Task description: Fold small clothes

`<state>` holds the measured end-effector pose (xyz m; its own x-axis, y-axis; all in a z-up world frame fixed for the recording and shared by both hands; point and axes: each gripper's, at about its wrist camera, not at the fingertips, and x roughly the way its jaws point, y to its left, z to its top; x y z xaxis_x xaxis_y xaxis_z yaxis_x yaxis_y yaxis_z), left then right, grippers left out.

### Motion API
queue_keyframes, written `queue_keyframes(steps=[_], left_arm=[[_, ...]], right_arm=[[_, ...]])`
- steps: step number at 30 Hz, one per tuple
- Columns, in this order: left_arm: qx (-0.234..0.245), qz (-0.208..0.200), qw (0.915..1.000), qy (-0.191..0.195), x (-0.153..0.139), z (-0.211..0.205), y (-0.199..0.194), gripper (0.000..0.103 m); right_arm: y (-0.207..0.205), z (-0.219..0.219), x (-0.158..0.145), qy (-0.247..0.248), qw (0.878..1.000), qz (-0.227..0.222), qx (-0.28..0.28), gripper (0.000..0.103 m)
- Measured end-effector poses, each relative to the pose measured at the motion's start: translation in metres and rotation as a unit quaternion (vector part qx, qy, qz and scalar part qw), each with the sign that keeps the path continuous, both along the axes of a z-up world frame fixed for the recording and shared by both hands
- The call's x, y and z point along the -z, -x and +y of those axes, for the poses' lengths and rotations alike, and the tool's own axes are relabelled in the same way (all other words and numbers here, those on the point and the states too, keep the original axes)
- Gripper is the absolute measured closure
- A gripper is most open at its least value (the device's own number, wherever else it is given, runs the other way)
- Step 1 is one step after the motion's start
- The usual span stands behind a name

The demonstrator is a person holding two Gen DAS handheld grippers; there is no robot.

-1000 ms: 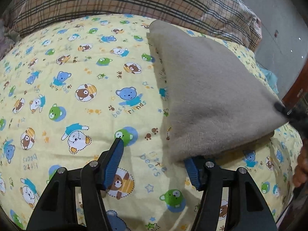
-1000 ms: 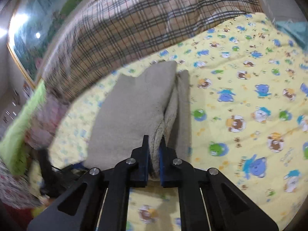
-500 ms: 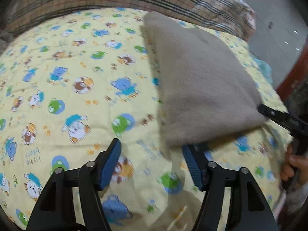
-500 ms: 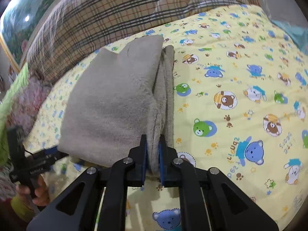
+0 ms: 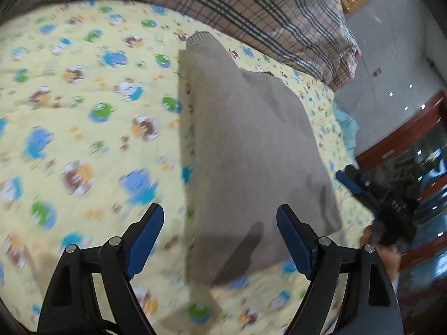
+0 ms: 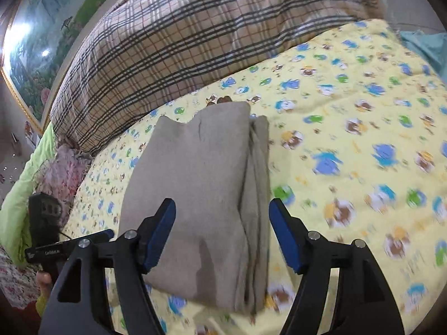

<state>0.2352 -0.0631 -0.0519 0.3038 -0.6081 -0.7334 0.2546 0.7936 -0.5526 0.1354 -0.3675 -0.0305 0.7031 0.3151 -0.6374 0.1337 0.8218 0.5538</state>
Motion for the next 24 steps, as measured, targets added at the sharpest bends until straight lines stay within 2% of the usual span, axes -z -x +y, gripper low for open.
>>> queue_keyframes(steps=[2, 5, 10, 12, 17, 18, 19, 20, 21, 23, 24], left_arm=[[0.009, 0.011, 0.9997, 0.019, 0.003, -0.008, -0.019, 0.019], [0.012, 0.023, 0.9996, 0.009, 0.013, -0.022, -0.044, 0.019], [0.011, 0.062, 0.9974, 0.036, 0.036, -0.034, -0.077, 0.015], [0.006, 0.064, 0.9971, 0.041, 0.041, -0.037, -0.084, 0.015], [0.017, 0.042, 0.9982, 0.04, 0.048, -0.047, -0.091, 0.012], [0.022, 0.032, 0.9987, 0.033, 0.048, -0.053, -0.092, 0.014], [0.025, 0.024, 0.999, 0.029, 0.047, -0.056, -0.091, 0.02], [0.031, 0.02, 0.9989, 0.028, 0.047, -0.06, -0.091, 0.033], [0.028, 0.019, 0.9992, 0.021, 0.046, -0.06, -0.09, 0.035], [0.027, 0.009, 0.9993, 0.025, 0.044, -0.058, -0.086, 0.047], [0.026, 0.003, 0.9993, 0.028, 0.04, -0.056, -0.084, 0.049]], right_arm=[[-0.013, -0.002, 0.005, -0.011, 1.0, 0.003, -0.01, 0.033], [-0.033, -0.003, 0.014, -0.016, 0.999, 0.014, -0.031, 0.033], [-0.055, -0.013, 0.032, -0.047, 0.998, 0.028, -0.042, 0.033], [-0.063, -0.018, 0.041, -0.057, 0.997, 0.036, -0.041, 0.033], [-0.077, -0.021, 0.072, -0.122, 0.989, 0.058, -0.056, 0.033], [-0.076, -0.02, 0.073, -0.123, 0.989, 0.052, -0.058, 0.033], [-0.075, -0.019, 0.073, -0.121, 0.99, 0.048, -0.06, 0.037], [-0.075, -0.017, 0.072, -0.126, 0.989, 0.048, -0.066, 0.045], [-0.076, -0.015, 0.074, -0.141, 0.986, 0.05, -0.073, 0.061], [-0.073, -0.009, 0.072, -0.142, 0.986, 0.045, -0.072, 0.066], [-0.072, -0.007, 0.067, -0.135, 0.987, 0.04, -0.072, 0.069]])
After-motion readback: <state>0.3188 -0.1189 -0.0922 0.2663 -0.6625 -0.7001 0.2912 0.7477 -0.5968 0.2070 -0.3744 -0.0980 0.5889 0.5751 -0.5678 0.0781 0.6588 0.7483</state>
